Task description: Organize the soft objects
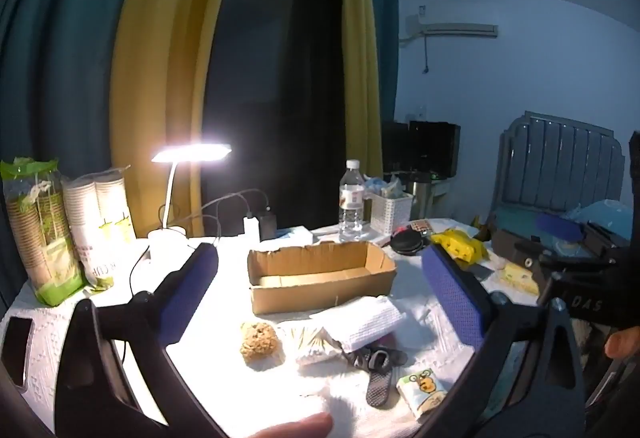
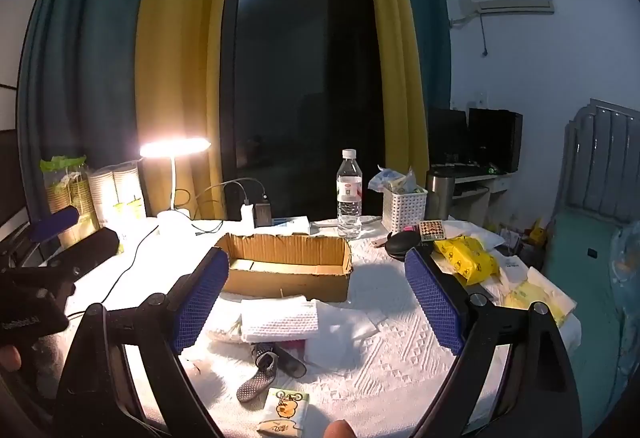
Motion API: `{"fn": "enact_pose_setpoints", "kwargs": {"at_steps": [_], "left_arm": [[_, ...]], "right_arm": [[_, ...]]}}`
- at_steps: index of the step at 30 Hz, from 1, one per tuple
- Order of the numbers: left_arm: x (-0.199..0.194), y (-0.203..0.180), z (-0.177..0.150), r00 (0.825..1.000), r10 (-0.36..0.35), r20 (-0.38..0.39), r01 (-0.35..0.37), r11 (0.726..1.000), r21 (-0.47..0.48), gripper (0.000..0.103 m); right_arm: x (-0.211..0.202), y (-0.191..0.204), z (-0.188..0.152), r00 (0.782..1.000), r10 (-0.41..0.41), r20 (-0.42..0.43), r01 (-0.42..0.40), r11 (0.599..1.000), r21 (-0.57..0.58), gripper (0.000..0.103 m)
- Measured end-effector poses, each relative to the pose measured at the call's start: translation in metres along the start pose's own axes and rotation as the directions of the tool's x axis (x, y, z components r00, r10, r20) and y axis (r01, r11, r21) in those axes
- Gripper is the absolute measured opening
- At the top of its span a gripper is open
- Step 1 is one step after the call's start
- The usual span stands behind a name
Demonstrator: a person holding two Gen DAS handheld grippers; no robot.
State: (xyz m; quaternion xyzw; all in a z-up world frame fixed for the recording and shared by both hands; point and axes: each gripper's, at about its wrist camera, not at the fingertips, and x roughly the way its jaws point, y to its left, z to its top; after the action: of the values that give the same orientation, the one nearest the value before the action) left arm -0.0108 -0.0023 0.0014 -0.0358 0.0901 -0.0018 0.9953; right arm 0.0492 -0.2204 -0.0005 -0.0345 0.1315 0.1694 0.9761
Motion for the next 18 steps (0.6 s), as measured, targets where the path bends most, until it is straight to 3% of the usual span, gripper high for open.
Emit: {"fn": "enact_pose_setpoints", "kwargs": {"at_steps": [18], "left_arm": [[-0.0015,-0.0033,-0.0034,1.000,-0.011,-0.004,0.011,1.000,-0.002,0.102]], "right_arm": [[-0.0016,-0.0020,-0.0013,1.000,-0.016,-0.010,0.016,1.000,0.021,0.092]]}}
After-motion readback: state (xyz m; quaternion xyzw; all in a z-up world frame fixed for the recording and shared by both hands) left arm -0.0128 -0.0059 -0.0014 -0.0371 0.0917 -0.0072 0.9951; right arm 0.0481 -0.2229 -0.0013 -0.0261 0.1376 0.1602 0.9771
